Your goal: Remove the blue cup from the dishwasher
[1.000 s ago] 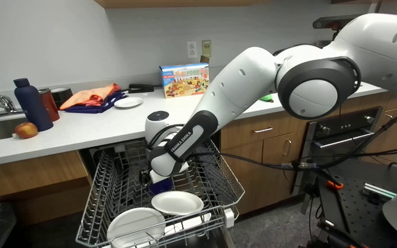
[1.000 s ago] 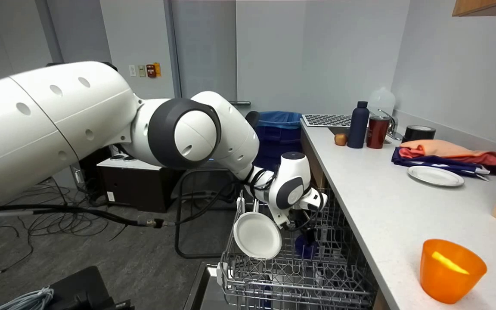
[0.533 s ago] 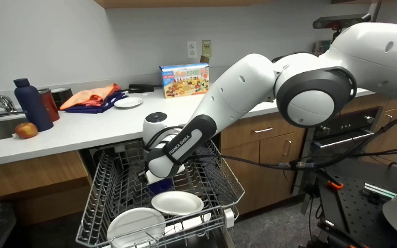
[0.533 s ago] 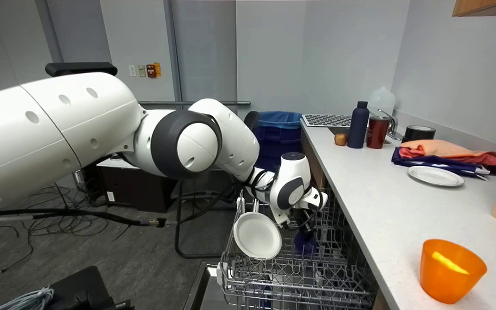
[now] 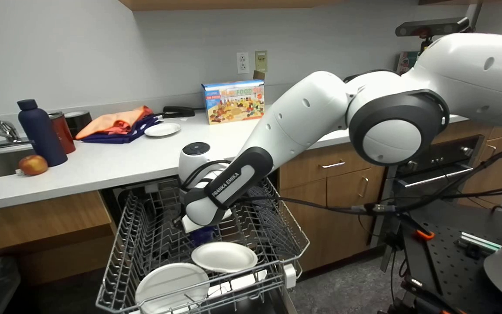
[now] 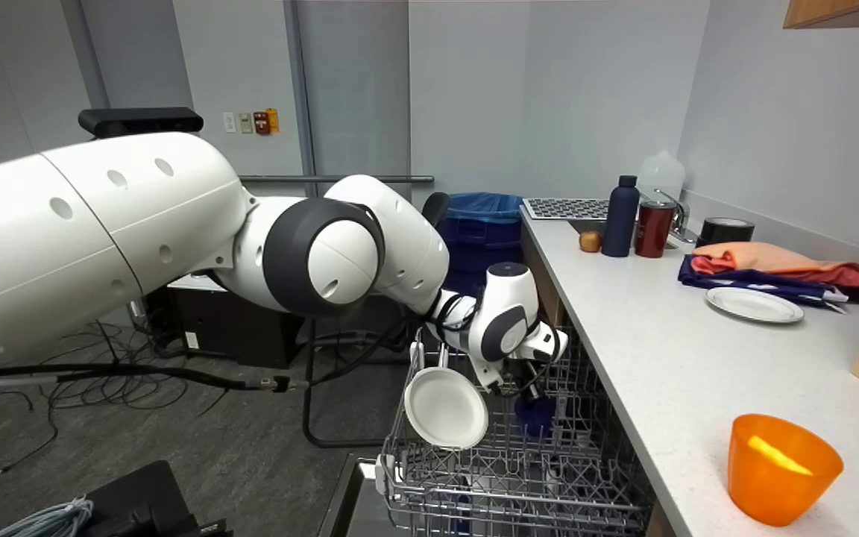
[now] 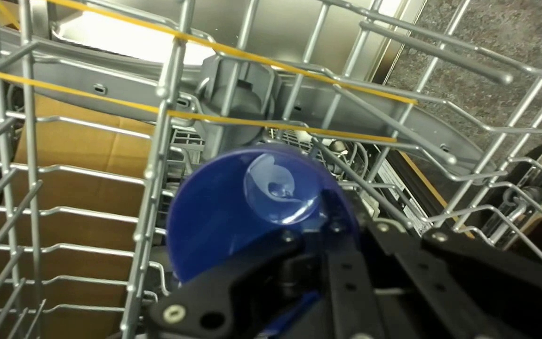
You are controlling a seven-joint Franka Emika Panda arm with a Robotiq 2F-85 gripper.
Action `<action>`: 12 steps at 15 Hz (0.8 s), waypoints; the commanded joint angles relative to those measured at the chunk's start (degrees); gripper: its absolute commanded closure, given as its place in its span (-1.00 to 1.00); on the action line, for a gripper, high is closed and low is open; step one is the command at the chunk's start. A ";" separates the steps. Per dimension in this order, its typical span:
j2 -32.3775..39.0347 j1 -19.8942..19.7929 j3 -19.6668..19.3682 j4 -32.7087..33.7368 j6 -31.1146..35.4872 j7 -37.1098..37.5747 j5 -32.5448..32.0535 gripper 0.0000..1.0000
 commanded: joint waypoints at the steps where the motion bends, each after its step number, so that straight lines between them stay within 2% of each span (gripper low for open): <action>1: -0.59 0.19 -0.13 1.50 -1.72 -0.60 0.02 0.98; 8: -8.94 1.41 1.29 -5.25 -3.61 -6.89 -1.51 0.98; 12: -15.25 1.37 3.95 -8.69 -6.51 -15.16 -1.75 0.98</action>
